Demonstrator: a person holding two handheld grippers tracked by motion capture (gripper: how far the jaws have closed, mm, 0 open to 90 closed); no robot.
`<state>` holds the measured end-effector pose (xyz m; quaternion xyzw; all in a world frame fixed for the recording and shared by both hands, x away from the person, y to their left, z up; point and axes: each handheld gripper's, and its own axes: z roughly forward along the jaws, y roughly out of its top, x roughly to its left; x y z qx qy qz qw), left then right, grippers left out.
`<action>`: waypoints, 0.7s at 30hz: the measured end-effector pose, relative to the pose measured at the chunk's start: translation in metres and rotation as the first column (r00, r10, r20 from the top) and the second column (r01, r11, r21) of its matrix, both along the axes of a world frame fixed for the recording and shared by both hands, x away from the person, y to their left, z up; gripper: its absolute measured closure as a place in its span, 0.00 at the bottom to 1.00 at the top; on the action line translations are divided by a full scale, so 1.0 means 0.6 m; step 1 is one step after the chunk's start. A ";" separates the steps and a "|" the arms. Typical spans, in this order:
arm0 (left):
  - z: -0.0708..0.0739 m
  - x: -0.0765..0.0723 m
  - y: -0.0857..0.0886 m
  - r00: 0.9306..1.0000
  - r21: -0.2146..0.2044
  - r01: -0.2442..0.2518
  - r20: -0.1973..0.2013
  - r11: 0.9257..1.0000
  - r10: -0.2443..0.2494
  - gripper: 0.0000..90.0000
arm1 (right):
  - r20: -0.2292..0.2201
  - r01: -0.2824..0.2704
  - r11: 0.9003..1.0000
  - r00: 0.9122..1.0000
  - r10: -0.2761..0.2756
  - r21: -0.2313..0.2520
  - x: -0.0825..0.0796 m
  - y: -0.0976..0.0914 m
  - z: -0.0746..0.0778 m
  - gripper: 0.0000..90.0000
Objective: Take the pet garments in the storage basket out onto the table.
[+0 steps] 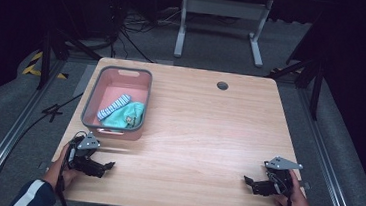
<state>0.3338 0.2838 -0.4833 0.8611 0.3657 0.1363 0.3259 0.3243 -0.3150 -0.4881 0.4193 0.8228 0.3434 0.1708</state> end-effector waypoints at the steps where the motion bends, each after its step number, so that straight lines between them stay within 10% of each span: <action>1: 0.000 0.000 0.000 1.000 0.000 0.001 0.000 1.000 -0.001 0.00 | 0.000 0.000 1.000 1.000 0.000 -0.001 0.000 0.000 0.000 0.00; 21: 0.006 -0.005 0.002 1.000 0.019 0.003 -0.031 1.000 -0.002 0.02 | -0.001 0.003 1.000 1.000 -0.003 0.003 0.000 0.001 0.000 0.00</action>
